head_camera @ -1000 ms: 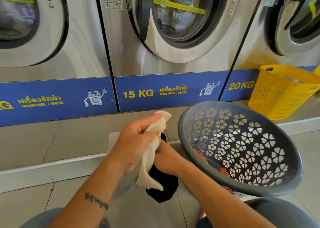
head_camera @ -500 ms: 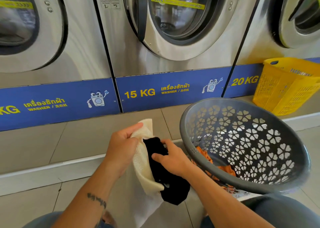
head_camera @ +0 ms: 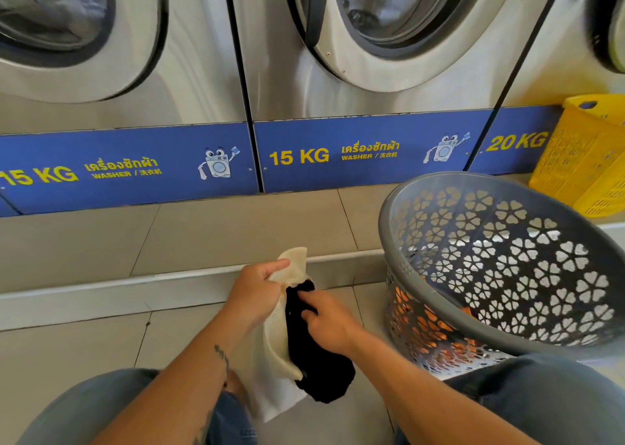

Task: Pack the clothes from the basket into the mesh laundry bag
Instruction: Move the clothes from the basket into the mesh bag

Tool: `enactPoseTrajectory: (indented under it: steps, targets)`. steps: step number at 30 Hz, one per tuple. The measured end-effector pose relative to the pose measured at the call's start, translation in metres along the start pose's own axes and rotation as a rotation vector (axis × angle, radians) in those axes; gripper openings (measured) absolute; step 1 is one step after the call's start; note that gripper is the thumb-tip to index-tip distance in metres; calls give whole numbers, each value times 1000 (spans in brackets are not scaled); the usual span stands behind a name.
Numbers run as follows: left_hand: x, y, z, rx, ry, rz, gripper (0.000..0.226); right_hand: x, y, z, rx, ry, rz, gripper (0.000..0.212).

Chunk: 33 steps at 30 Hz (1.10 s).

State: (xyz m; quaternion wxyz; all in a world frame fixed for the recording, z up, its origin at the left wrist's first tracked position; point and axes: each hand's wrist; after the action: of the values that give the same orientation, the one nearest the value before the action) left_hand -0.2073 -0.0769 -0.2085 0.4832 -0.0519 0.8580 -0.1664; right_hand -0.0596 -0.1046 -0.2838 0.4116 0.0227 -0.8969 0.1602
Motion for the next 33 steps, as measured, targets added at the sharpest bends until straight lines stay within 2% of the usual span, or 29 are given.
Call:
enactPoseTrajectory:
  steps: [3, 5, 10, 12, 15, 19, 23, 25, 27, 30, 33]
  targets:
    - [8, 3, -9, 23, -21, -29, 62, 7, 10, 17, 65, -57, -30, 43]
    - [10, 3, -14, 103, -45, -61, 63, 7, 17, 26, 130, -183, -55, 41]
    - [18, 3, -20, 265, -100, -59, 61, -4, 28, 35, 262, -268, 46, 51]
    - [20, 6, -20, 281, -135, -53, 62, -9, 29, 31, 242, -241, 91, 57]
    - [21, 12, -18, 274, -148, -31, 64, -18, 31, 12, 175, -133, 184, 49]
    - [21, 18, -12, 162, -133, -32, 63, -28, 29, -24, 102, -51, 251, 45]
    - [18, 17, -8, 30, -114, -28, 59, -46, 15, -37, -43, 162, 276, 26]
    - [18, 16, -9, -28, -105, -33, 59, -56, 8, -38, -46, 230, 300, 39]
    - [20, 16, -10, -87, -94, -53, 60, -58, -1, -37, 72, 231, 301, 71]
    - [22, 15, -11, -126, -73, -43, 57, -51, -11, -27, 205, 81, 229, 111]
    - [23, 11, -9, -115, 62, 11, 50, -43, -17, -5, 184, -145, 204, 117]
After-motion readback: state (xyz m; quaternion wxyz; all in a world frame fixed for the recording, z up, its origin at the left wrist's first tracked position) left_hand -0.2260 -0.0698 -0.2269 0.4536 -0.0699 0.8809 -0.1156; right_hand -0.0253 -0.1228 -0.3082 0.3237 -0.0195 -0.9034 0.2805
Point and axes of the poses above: each hand's wrist, its own y-axis towards the middle knuckle, its own z-axis out of the palm, x = y × z, and after that the axes turned 2 degrees about -z, right-handed
